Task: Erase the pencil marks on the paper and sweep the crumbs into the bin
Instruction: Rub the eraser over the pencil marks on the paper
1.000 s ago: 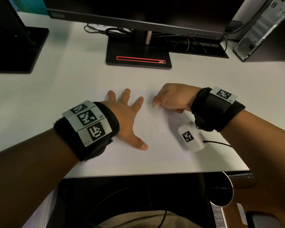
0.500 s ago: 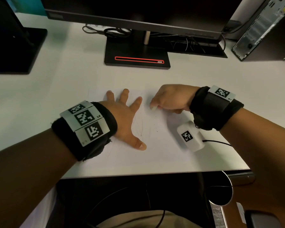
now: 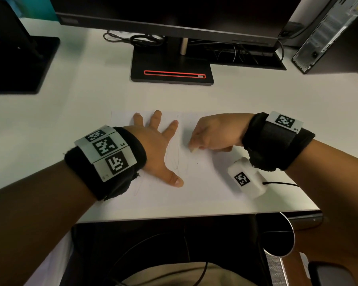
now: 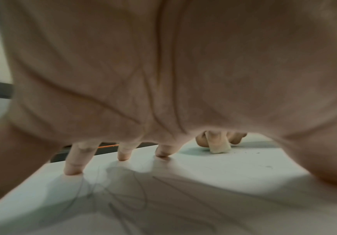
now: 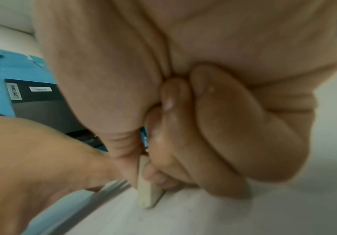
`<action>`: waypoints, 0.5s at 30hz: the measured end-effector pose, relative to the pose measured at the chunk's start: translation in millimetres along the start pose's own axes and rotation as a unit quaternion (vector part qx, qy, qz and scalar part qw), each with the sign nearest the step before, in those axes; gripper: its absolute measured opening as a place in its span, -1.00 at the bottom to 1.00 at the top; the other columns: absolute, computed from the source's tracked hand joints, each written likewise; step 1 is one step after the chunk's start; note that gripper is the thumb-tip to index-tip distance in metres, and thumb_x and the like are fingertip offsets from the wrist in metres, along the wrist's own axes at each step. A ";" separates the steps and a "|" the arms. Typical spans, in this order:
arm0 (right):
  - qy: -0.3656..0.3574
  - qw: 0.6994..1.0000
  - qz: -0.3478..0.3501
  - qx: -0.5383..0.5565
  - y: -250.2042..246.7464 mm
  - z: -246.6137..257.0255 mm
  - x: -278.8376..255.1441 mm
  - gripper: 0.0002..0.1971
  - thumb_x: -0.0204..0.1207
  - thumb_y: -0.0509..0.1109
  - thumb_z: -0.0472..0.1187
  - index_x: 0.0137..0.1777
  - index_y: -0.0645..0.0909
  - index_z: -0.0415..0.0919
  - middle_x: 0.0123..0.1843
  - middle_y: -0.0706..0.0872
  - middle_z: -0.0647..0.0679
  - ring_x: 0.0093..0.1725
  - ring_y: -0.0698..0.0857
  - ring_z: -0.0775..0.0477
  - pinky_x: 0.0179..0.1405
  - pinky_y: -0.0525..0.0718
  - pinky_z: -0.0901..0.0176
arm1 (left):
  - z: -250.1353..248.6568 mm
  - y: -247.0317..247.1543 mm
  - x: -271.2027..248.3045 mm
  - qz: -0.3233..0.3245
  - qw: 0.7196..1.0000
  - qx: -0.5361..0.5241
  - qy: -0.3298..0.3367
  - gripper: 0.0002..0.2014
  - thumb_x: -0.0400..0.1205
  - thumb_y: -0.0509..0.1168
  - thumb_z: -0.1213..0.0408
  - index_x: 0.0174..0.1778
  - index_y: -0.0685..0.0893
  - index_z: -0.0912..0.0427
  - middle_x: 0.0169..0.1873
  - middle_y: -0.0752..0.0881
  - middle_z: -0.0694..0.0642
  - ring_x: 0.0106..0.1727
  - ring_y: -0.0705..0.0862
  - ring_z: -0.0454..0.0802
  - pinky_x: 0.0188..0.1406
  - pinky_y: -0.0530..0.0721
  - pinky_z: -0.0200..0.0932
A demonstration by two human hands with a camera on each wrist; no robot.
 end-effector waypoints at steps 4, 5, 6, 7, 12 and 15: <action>0.016 0.999 -0.048 0.002 -16.0 -5.9 1.1 -0.57 0.61 0.39 0.00 -0.44 0.40 -0.13 -0.57 0.41 -0.04 -0.58 0.34 -0.10 -0.29 0.49 0.06 | -0.3 -0.6 1.2 -0.002 1.000 0.003 0.001 0.42 0.14 0.30 -0.66 0.60 -0.56 -0.21 0.63 -0.54 0.08 0.65 -0.37 0.46 0.55 0.17 0.50; 0.014 0.999 -0.052 -0.010 -16.4 -4.6 0.8 -0.57 0.62 0.37 0.01 -0.44 0.40 -0.13 -0.59 0.41 -0.02 -0.58 0.34 -0.10 -0.27 0.50 0.06 | -0.6 0.0 0.8 -0.002 1.000 0.004 0.002 0.42 0.14 0.30 -0.66 0.60 -0.56 -0.21 0.63 -0.54 0.07 0.65 -0.37 0.45 0.55 0.17 0.50; 0.009 0.999 -0.042 -0.018 -12.5 -2.2 0.2 -0.58 0.63 0.36 0.01 -0.42 0.40 -0.14 -0.58 0.42 -0.03 -0.58 0.34 -0.10 -0.27 0.50 0.07 | -0.4 0.4 0.5 -0.002 1.000 0.004 0.002 0.42 0.14 0.30 -0.66 0.60 -0.56 -0.21 0.63 -0.54 0.07 0.65 -0.38 0.45 0.55 0.17 0.50; 0.004 0.999 -0.026 -0.020 -7.0 0.1 -0.2 -0.59 0.64 0.35 0.00 -0.40 0.41 -0.15 -0.55 0.42 -0.04 -0.57 0.34 -0.10 -0.29 0.49 0.08 | 0.2 0.7 0.6 -0.001 1.000 0.003 0.002 0.42 0.13 0.31 -0.66 0.60 -0.56 -0.22 0.63 -0.54 0.07 0.65 -0.38 0.45 0.55 0.17 0.50; -0.006 0.999 -0.035 0.005 -6.7 -4.5 -1.2 -0.56 0.62 0.37 0.01 -0.45 0.36 -0.12 -0.55 0.39 -0.05 -0.57 0.32 -0.11 -0.31 0.47 0.07 | 0.3 1.3 1.4 -0.002 1.000 0.000 0.002 0.43 0.13 0.31 -0.66 0.60 -0.56 -0.22 0.63 -0.54 0.07 0.65 -0.38 0.45 0.55 0.18 0.51; -0.016 1.000 -0.012 -0.001 2.5 -4.3 -4.8 -0.59 0.63 0.35 0.00 -0.40 0.37 -0.13 -0.53 0.40 -0.06 -0.56 0.33 -0.10 -0.35 0.46 0.10 | 0.5 1.3 0.3 -0.001 1.000 0.000 0.004 0.43 0.13 0.32 -0.66 0.60 -0.55 -0.21 0.63 -0.54 0.07 0.65 -0.38 0.45 0.54 0.18 0.51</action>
Point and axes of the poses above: each hand's wrist, its own x-axis towards the middle knuckle, its own y-axis out of the palm, z = x × y, the point moved 9 cm from there along x, towards the middle knuckle
